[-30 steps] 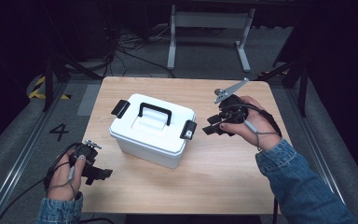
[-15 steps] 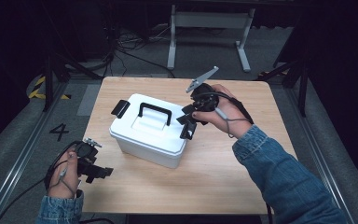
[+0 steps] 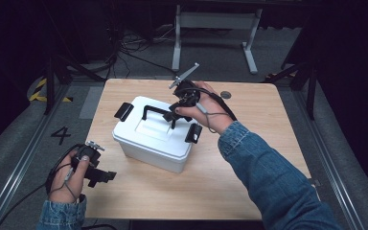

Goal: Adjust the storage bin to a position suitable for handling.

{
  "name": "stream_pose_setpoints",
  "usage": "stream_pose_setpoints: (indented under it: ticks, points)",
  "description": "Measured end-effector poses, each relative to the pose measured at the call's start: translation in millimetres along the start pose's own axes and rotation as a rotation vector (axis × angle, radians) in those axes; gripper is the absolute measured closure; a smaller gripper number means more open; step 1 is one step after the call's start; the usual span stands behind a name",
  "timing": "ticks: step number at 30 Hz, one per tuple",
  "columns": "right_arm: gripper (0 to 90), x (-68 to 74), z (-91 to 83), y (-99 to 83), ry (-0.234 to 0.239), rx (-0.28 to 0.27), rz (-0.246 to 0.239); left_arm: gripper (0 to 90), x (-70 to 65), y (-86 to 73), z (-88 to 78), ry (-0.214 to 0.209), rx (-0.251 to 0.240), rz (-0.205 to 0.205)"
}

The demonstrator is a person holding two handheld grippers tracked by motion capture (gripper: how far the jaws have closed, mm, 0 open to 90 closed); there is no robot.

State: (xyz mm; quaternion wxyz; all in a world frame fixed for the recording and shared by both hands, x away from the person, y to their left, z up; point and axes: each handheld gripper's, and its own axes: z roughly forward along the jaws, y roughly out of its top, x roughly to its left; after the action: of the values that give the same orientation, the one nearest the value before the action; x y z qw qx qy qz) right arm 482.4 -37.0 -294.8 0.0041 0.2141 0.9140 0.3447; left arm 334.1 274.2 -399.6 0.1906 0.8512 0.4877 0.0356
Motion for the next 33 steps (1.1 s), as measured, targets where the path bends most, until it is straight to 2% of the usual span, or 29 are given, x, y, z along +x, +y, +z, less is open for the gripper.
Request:
stream_pose_setpoints:
  ticks: [4,6,12,17,19,23,29,33]
  points:
    - [58.3,-0.6,11.2,7.9,-0.001,0.011,0.003,19.6,-1.9,0.6,-1.5,-0.039,0.019,0.027]
    - [60.1,-1.0,15.9,10.5,0.011,0.019,0.008,19.6,-2.0,0.9,-1.8,-0.04,0.021,0.028]
    - [65.0,-2.7,28.1,15.0,0.006,0.052,0.017,19.7,-1.0,1.8,-2.0,-0.03,0.017,0.034]
    - [80.5,-0.8,35.4,17.0,-0.008,0.083,-0.015,19.7,-0.9,2.7,-1.3,-0.037,0.018,0.031]
    - [82.0,2.5,35.5,17.6,-0.007,0.081,-0.033,19.7,-0.1,3.2,-1.5,-0.035,0.014,0.031]
    - [83.5,7.0,35.3,18.9,0.005,0.092,-0.039,19.7,0.2,4.1,-1.1,-0.034,0.014,0.033]
    - [83.7,6.8,35.2,19.1,0.015,0.091,-0.037,19.8,1.1,4.3,-1.6,-0.039,0.012,0.036]
    - [83.9,9.1,34.8,19.6,0.011,0.093,-0.054,19.8,0.7,6.5,-1.6,-0.04,0.007,0.03]
